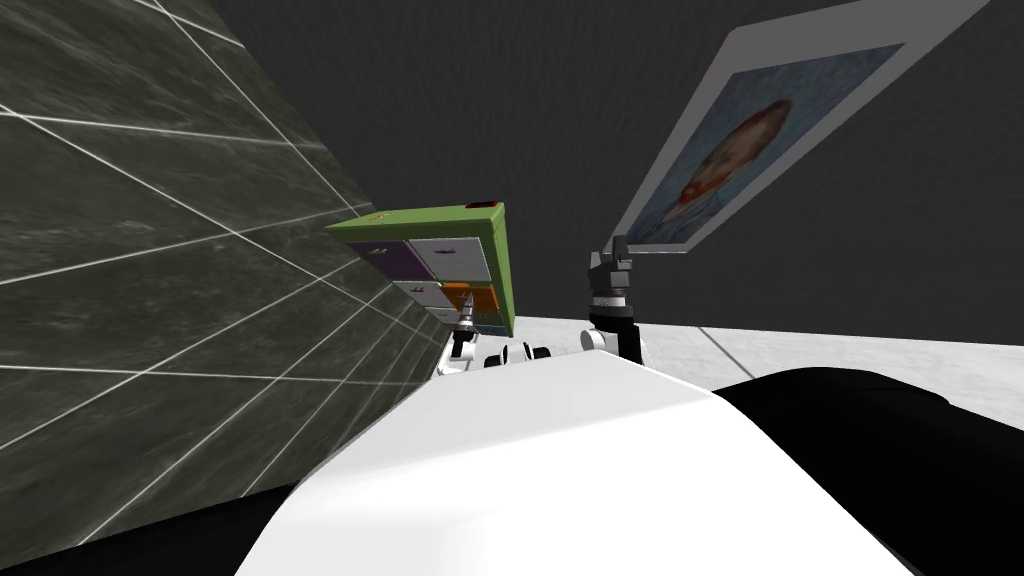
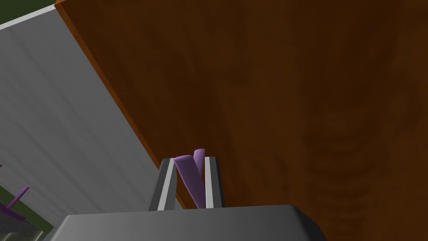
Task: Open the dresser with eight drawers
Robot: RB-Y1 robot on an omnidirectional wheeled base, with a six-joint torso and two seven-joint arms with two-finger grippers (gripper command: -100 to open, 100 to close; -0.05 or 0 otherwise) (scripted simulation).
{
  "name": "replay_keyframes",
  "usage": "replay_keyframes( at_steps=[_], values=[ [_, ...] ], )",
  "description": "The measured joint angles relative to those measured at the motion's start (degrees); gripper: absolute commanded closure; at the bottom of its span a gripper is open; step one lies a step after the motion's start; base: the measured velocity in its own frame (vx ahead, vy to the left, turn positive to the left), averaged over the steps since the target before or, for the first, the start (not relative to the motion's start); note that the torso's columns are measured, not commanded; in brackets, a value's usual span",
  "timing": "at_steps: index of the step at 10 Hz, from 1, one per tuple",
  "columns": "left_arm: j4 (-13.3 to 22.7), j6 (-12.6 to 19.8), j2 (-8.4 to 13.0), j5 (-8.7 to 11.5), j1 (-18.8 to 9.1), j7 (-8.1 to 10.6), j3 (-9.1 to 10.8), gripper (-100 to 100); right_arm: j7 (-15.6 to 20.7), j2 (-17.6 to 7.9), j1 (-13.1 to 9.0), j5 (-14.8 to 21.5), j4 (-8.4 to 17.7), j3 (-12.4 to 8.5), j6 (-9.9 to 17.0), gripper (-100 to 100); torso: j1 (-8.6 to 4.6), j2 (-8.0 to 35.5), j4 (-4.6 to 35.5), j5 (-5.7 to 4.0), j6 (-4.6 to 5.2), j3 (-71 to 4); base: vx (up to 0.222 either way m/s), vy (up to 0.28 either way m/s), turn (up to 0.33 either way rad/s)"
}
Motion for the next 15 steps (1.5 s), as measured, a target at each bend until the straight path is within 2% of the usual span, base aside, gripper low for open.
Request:
replay_keyframes(
  at_steps=[1, 2, 5, 7, 8, 10, 11, 13, 15],
  values=[
    [2.08, -0.21, 0.04, -0.01, -1.68, 0.03, 0.37, 100, 0.00, 0.00, 0.01, 0.00, 0.00, 0.00, 0.00, 0, 0.00, -0.23, -0.03, -0.02, -0.01, -0.14, 0.001, 0.007, 0.001],
    [3.08, -0.40, 0.11, 0.00, -2.20, 0.11, 0.44, 100, 0.00, 0.00, 0.02, 0.00, 0.00, 0.00, 0.00, 0, 0.03, -0.39, -0.17, 0.02, -0.03, -0.23, -0.071, 0.030, -0.053],
    [7.23, -0.80, -0.56, -0.76, -6.51, 0.05, 2.47, 100, 0.00, 0.00, 0.01, 0.00, 0.00, 0.00, 0.00, 0, 0.18, -0.06, -0.11, 0.06, -0.14, -0.02, -0.103, 0.013, -0.032],
    [11.27, -2.17, -0.97, -1.38, -9.87, 0.05, 4.43, 100, 0.00, 0.00, 0.00, 0.00, 0.00, 0.00, 0.00, 0, 0.24, 0.01, -0.01, 0.05, -0.17, 0.01, -0.094, 0.018, -0.008],
    [11.92, -1.80, -1.04, -1.51, -10.29, 0.09, 4.50, 100, 0.00, 0.00, 0.01, 0.00, 0.00, 0.00, 0.00, 0, 0.17, -0.23, -0.09, 0.03, -0.18, -0.13, -0.107, 0.008, -0.048],
    [16.69, -2.69, -1.83, -2.12, -14.72, -0.31, 6.82, 100, 0.00, 0.00, 0.01, 0.00, 0.00, 0.00, 0.00, 0, 0.16, 0.00, 0.00, 0.02, -0.14, -0.01, -0.136, 0.034, -0.039],
    [17.64, -2.68, -2.36, -2.71, -16.02, -0.37, 7.95, 100, 0.00, 0.00, 0.00, 0.00, 0.00, 0.00, 0.00, 0, 0.15, 0.20, 0.10, 0.00, -0.17, 0.10, -0.147, 0.022, -0.030],
    [20.02, -2.50, -2.42, -3.05, -18.29, -0.10, 8.85, 100, 0.00, 0.00, 0.01, 0.00, 0.00, 0.00, 0.00, 0, -0.02, 0.05, 0.20, -0.09, -0.16, 0.03, -0.031, 0.010, 0.006],
    [21.99, -2.95, -2.47, -3.06, -19.04, -0.20, 9.01, 100, 0.00, 0.00, 0.02, 0.00, -0.01, 0.00, 0.00, 0, 0.03, -0.25, -0.09, -0.01, -0.14, -0.16, -0.028, 0.014, -0.021]
  ],
)
